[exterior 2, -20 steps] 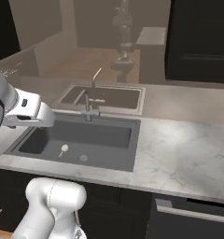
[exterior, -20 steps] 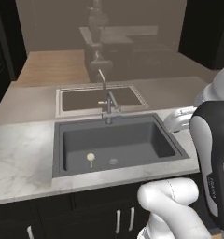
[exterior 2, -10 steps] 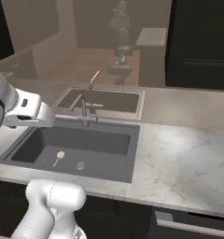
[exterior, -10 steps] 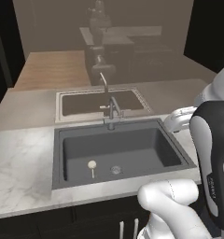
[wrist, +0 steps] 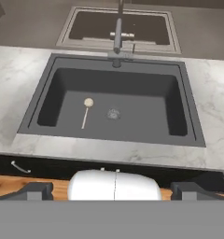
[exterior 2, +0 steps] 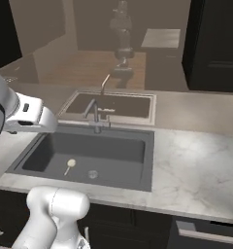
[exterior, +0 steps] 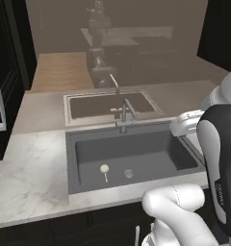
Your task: Pick up the dish brush and sponge from the sink, and place them back in the cabinet, and close the cabinet doors.
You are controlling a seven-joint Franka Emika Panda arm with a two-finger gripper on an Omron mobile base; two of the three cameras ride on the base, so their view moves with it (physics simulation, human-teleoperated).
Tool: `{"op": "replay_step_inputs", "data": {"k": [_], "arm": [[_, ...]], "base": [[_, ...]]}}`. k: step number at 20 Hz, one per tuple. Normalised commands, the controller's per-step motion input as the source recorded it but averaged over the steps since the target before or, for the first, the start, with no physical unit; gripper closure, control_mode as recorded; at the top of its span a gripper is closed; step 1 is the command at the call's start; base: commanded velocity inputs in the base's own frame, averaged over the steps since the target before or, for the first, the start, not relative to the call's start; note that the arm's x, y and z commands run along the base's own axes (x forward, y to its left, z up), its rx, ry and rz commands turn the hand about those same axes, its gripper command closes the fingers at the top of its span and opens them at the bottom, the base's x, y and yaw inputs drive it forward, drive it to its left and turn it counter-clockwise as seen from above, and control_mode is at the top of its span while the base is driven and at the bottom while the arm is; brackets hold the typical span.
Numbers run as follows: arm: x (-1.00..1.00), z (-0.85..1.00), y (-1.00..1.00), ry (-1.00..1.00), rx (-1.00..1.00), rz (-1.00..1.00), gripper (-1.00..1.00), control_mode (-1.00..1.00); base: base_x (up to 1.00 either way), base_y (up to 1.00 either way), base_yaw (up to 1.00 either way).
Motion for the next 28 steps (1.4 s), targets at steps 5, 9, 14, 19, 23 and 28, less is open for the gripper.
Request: {"op": "replay_step_inputs", "data": {"k": [5,9,14,19,23,28], "arm": [[0.0,0.0,0.0,0.0,0.0,0.0,-1.0,1.0],[0.0,0.0,0.0,0.0,0.0,0.0,-1.0,1.0],[0.0,0.0,0.0,0.0,0.0,0.0,-1.0,1.0],[0.0,0.0,0.0,0.0,0.0,0.0,-1.0,-1.0],[0.07,0.0,0.03,0.0,0.0,0.0,-1.0,-1.0],[0.29,-0.09,0.07,0.0,0.0,0.0,-1.0,-1.0]], "base": [[0.0,0.49,-0.04],[0.06,0.16,0.0],[0.03,0.04,0.0],[0.0,0.0,0.0],[0.0,0.0,0.0],[0.0,0.0,0.0]]}}
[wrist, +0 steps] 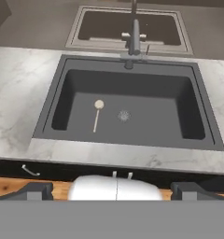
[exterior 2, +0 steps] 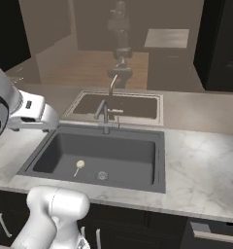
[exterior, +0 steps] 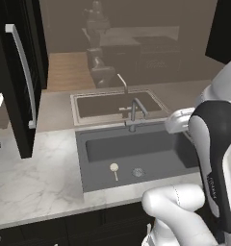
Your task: Pick up the dish brush and sponge from the sink, and place them back in the cabinet, and close the cabinet doors.
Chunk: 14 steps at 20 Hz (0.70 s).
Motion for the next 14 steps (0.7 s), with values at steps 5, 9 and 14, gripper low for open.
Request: {"op": "replay_step_inputs", "data": {"k": [5,9,14], "arm": [[0.23,-0.23,0.12,0.0,0.0,0.0,-1.0,-1.0],[0.25,-0.25,0.26,0.03,0.0,0.0,-1.0,-1.0],[0.28,-0.27,0.26,0.04,0.0,0.0,-1.0,-1.0]], "base": [[0.0,0.0,0.0],[0.0,0.0,0.0],[0.0,0.0,0.0]]}}
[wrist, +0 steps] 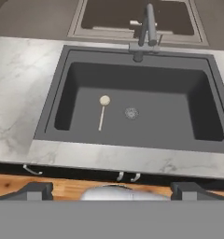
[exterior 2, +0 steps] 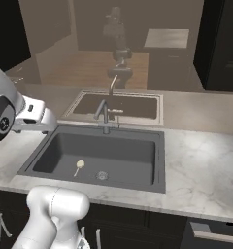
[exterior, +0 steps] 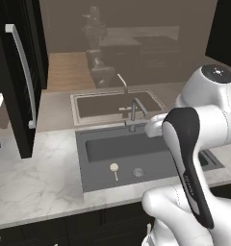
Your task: Pick up the dish brush and sponge from the sink, and place them back in the cabinet, and close the cabinet doors.
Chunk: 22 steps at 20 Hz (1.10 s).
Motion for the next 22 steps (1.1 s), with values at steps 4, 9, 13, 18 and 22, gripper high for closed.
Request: {"op": "replay_step_inputs", "data": {"k": [4,9,13,18,22], "arm": [[0.29,-0.28,0.24,0.03,0.0,0.0,-1.0,-1.0],[0.18,-0.29,0.07,0.04,0.04,0.0,-1.0,-1.0],[0.27,-0.24,0.08,0.03,0.02,0.0,-1.0,-1.0],[0.27,-0.25,0.05,0.01,0.01,0.0,-1.0,-1.0],[0.33,-0.26,0.08,0.01,0.0,0.0,-1.0,-1.0]], "base": [[0.0,0.0,0.0],[0.0,0.0,0.0],[0.0,0.0,0.0],[0.0,0.0,0.0],[0.0,0.0,0.0]]}}
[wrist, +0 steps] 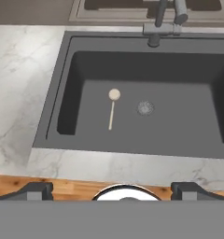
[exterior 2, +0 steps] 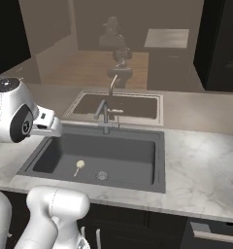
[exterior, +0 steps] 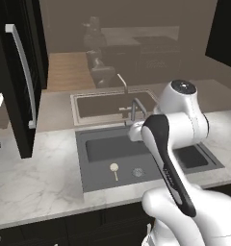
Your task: Pick up the dish brush and sponge from the sink, and place them back in the cabinet, and close the cabinet doors.
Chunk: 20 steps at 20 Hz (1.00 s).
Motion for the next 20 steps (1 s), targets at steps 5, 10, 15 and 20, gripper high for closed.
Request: {"op": "replay_step_inputs", "data": {"k": [5,10,15,20], "arm": [[0.32,-0.26,0.06,0.0,0.0,0.0,-1.0,-1.0],[0.23,-0.27,0.01,0.0,0.0,0.0,-1.0,-1.0],[0.23,-0.28,0.0,0.01,0.0,0.0,-1.0,-1.0],[0.29,-0.3,0.0,0.01,0.0,0.0,-1.0,-1.0]], "base": [[0.0,0.0,0.0],[0.0,0.0,0.0],[0.0,0.0,0.0],[0.0,0.0,0.0]]}}
